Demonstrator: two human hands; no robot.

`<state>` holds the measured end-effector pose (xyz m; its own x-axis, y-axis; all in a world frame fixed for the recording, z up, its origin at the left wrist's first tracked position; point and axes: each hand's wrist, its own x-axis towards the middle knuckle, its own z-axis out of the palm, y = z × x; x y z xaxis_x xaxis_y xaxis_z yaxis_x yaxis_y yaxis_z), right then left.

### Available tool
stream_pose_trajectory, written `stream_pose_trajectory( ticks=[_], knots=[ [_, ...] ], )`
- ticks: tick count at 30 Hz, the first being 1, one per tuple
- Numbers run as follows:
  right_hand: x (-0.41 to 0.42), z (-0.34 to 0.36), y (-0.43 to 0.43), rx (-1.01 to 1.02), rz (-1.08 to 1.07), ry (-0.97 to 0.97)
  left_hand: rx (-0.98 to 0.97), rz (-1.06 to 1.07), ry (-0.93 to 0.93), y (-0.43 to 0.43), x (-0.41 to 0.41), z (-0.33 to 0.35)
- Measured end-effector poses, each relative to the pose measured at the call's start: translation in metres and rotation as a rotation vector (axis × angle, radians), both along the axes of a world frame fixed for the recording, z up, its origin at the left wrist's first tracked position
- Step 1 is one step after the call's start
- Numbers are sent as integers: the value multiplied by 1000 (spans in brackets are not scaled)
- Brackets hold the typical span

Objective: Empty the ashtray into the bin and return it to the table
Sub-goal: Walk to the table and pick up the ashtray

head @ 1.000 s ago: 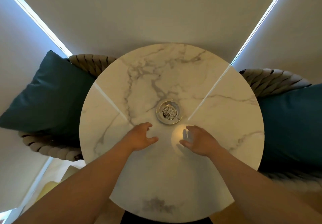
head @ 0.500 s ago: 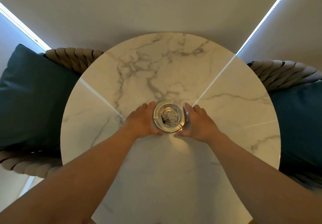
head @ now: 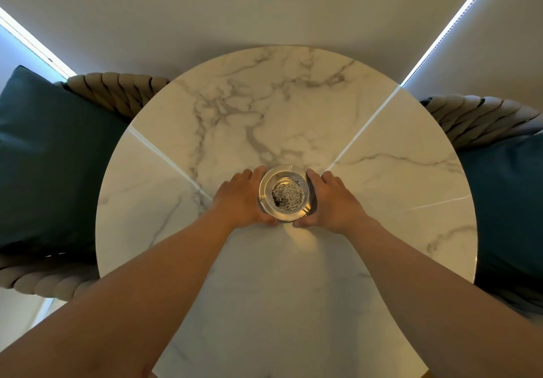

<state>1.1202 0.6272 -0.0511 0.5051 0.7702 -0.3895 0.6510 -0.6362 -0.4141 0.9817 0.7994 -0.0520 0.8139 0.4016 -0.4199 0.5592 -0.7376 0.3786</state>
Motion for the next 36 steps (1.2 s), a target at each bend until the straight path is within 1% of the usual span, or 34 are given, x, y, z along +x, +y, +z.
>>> stream_pose_trajectory(
  ticks=[16,36],
  knots=[
    [-6,1,2,24,-16,12,25,-24,13,-1,1,-4],
    [-22,8,-4,31,-4,16,-19,-24,-17,-9,-17,7]
  ],
)
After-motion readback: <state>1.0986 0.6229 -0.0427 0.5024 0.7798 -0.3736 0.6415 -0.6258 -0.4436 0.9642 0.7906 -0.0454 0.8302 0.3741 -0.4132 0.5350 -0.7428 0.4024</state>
